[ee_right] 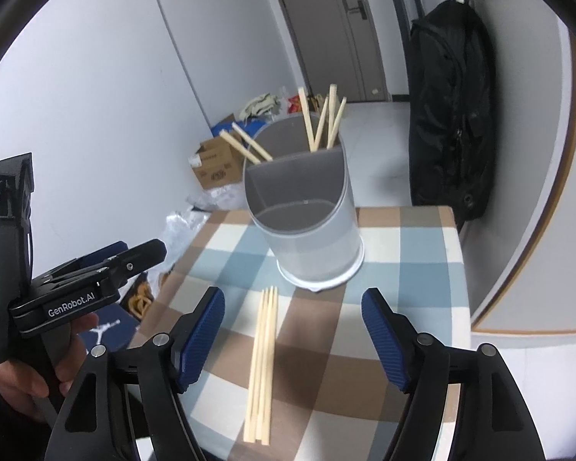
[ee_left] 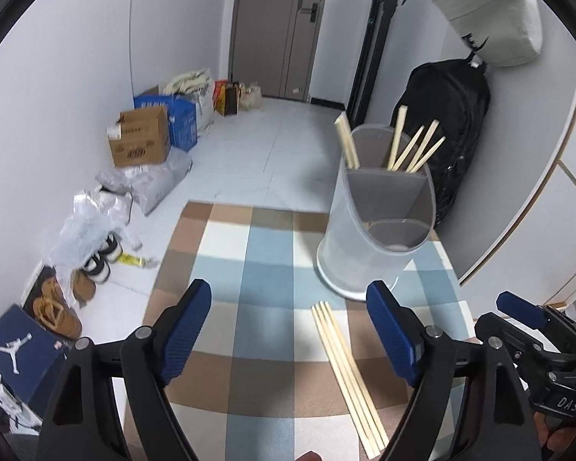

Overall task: Organize utensils
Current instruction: 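Move both open tools back to the remaining chopstick pile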

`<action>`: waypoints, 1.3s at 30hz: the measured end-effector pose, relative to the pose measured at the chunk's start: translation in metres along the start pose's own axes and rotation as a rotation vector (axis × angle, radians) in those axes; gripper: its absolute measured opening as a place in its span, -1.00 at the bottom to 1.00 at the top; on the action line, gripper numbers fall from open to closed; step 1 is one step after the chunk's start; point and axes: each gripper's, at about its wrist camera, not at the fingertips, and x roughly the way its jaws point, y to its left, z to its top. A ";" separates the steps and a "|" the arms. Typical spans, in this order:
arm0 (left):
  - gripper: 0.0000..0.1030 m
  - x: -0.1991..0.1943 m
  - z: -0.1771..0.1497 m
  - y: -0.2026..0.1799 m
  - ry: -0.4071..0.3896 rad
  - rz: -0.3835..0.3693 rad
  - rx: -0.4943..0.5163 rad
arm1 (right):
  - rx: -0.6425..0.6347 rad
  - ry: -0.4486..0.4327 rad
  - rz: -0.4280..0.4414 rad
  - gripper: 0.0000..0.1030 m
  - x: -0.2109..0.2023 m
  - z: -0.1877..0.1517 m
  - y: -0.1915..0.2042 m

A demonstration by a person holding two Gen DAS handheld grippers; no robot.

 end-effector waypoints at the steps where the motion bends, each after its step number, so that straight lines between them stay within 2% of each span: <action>1: 0.55 0.002 -0.001 0.002 0.008 -0.001 -0.007 | -0.008 0.013 -0.008 0.47 0.004 -0.001 0.000; 5: 0.55 0.011 -0.004 0.013 0.035 0.009 -0.049 | -0.013 0.062 -0.017 0.48 0.021 -0.004 0.000; 11: 0.55 0.007 0.007 0.030 -0.001 0.041 -0.098 | -0.023 0.143 -0.029 0.48 0.051 -0.009 0.003; 16: 0.55 0.012 0.012 0.046 0.002 0.073 -0.139 | -0.012 0.222 -0.048 0.47 0.083 -0.014 0.005; 20: 0.55 0.017 0.013 0.055 0.026 0.067 -0.164 | -0.012 0.271 -0.059 0.30 0.102 -0.019 0.006; 26: 0.55 0.020 0.011 0.061 0.046 0.076 -0.147 | -0.047 0.320 -0.063 0.22 0.123 -0.026 0.016; 29: 0.55 0.020 0.010 0.064 0.055 0.074 -0.140 | -0.060 0.358 -0.061 -0.01 0.132 -0.029 0.020; 35: 0.55 0.020 0.010 0.070 0.057 0.090 -0.138 | -0.075 0.391 -0.113 -0.06 0.141 -0.033 0.026; 37: 0.55 0.020 0.010 0.071 0.058 0.094 -0.131 | -0.115 0.400 -0.135 -0.07 0.144 -0.033 0.033; 39: 0.55 0.019 0.009 0.071 0.058 0.098 -0.126 | -0.159 0.396 -0.150 -0.15 0.144 -0.033 0.038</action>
